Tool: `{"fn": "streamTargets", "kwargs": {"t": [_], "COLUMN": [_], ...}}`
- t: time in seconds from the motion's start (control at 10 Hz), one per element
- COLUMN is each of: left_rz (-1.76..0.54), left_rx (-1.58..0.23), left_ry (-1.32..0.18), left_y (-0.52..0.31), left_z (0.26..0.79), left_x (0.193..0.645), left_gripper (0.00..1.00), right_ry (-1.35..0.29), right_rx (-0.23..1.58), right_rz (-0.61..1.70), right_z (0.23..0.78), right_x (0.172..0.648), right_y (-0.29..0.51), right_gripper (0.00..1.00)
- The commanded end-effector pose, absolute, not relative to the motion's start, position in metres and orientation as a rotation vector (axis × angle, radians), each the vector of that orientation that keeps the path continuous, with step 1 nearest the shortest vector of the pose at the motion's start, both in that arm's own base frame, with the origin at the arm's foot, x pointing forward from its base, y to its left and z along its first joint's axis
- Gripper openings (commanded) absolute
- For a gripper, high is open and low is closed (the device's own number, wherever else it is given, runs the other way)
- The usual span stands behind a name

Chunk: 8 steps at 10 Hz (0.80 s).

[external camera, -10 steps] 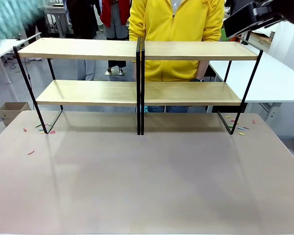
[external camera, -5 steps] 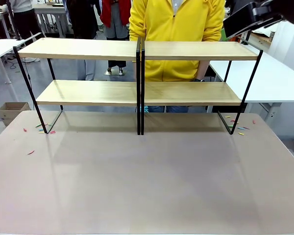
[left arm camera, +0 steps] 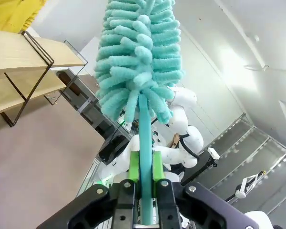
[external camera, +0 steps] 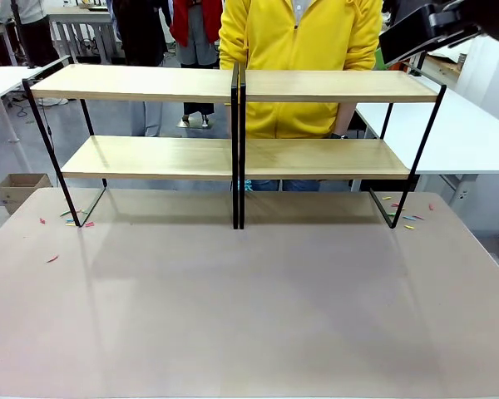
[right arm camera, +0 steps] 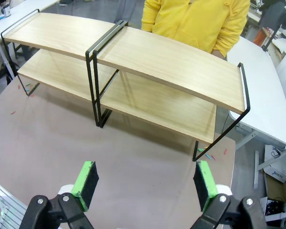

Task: Clean the shelves.
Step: Place the Duster on the table.

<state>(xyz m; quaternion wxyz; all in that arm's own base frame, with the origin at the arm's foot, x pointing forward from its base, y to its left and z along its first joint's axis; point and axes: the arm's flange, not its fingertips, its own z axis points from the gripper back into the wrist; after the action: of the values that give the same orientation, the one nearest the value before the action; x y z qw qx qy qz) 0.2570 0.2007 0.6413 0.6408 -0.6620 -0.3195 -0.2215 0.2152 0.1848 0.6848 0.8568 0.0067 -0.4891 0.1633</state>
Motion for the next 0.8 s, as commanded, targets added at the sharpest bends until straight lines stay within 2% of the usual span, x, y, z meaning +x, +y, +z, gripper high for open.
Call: {"fn": "streamTargets", "kwargs": {"t": [0.0, 0.3, 0.4, 0.5, 0.6, 0.7], "left_rz": [-0.516, -0.502, -0.744, -0.815, -0.867, -0.851], "left_rx": [-1.507, -1.511, -1.571, -1.513, -1.533, -1.520], "left_ry": [-0.745, -0.727, -0.424, -0.234, -0.014, 0.066], "left_y": [0.202, 0.201, 0.164, 0.133, 0.108, 0.093], "left_z": [0.638, 0.640, 0.641, 0.630, 0.605, 0.584], "left_x": [0.256, 0.257, 0.264, 0.276, 0.288, 0.296], "left_gripper": [0.12, 0.12, 0.12, 0.12, 0.12, 0.12], "right_ry": [-1.030, -1.030, -1.028, -0.828, -0.574, -0.419], "right_rx": [0.013, 0.013, 0.014, 0.138, 0.273, 0.410], "right_rz": [0.336, 0.336, 0.343, 0.359, 0.283, 0.188], "right_z": [0.684, 0.684, 0.685, 0.675, 0.641, 0.611], "right_x": [0.215, 0.215, 0.215, 0.221, 0.247, 0.266], "right_y": [0.184, 0.184, 0.185, 0.175, 0.139, 0.104], "right_gripper": [1.00, 1.00, 1.00, 1.00, 1.00, 1.00]}}
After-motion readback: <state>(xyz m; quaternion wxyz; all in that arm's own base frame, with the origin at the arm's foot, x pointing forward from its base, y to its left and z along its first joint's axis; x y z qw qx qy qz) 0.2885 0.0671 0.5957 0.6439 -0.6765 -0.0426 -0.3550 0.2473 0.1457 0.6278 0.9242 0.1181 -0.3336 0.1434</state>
